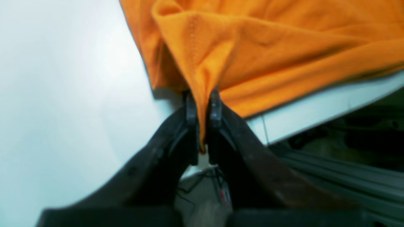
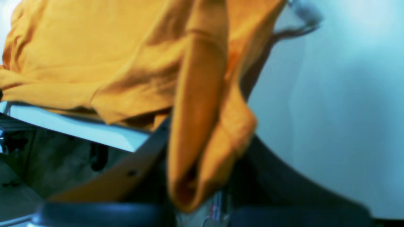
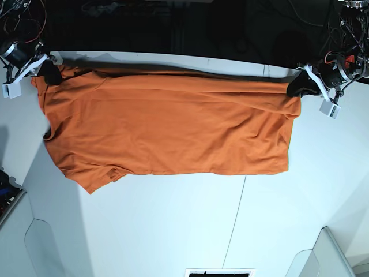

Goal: Layout the t-shirt on the table in an organized manner, then fold the t-shirt properly
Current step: 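Grasp the folded edge with both grippers and pull it taut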

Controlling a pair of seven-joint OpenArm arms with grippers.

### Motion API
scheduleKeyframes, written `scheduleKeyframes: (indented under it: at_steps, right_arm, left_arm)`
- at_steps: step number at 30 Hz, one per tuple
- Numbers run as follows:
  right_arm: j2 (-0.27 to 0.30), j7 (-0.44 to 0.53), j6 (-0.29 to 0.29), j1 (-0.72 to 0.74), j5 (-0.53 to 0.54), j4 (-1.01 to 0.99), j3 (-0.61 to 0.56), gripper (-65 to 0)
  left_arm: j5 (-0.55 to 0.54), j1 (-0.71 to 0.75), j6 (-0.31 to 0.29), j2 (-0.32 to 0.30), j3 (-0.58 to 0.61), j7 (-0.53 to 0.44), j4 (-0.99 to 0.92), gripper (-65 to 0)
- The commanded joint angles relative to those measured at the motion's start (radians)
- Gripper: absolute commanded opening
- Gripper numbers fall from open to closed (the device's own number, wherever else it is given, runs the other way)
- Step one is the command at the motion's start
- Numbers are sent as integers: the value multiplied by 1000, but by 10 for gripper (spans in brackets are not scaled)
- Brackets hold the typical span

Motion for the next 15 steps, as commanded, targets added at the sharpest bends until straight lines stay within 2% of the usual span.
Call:
scheduleKeyframes:
  at_steps: [1, 2, 5, 7, 9, 15]
  right_arm:
    - [19, 21, 5, -10, 16, 16, 15, -650]
    - [19, 24, 5, -13, 15, 16, 16, -650]
    - [19, 31, 4, -11, 6, 16, 16, -636]
    - [19, 31, 4, -10, -8, 16, 16, -459]
    - [19, 30, 4, -10, -8, 16, 18, -349]
    - [32, 49, 3, -10, -8, 16, 101, -336]
  left_arm:
    - [-34, -5, -5, -20, -9, -5, 17, -650]
    - [-44, -5, -5, -20, -9, -5, 16, -650]
    - [-58, -5, -5, -20, -9, -6, 16, -460]
    - [-59, -5, -5, -21, -9, -3, 16, -350]
    - [-63, -5, -5, -23, -9, 26, 17, -328]
    - [-116, -5, -5, -48, -14, 85, 17, -328]
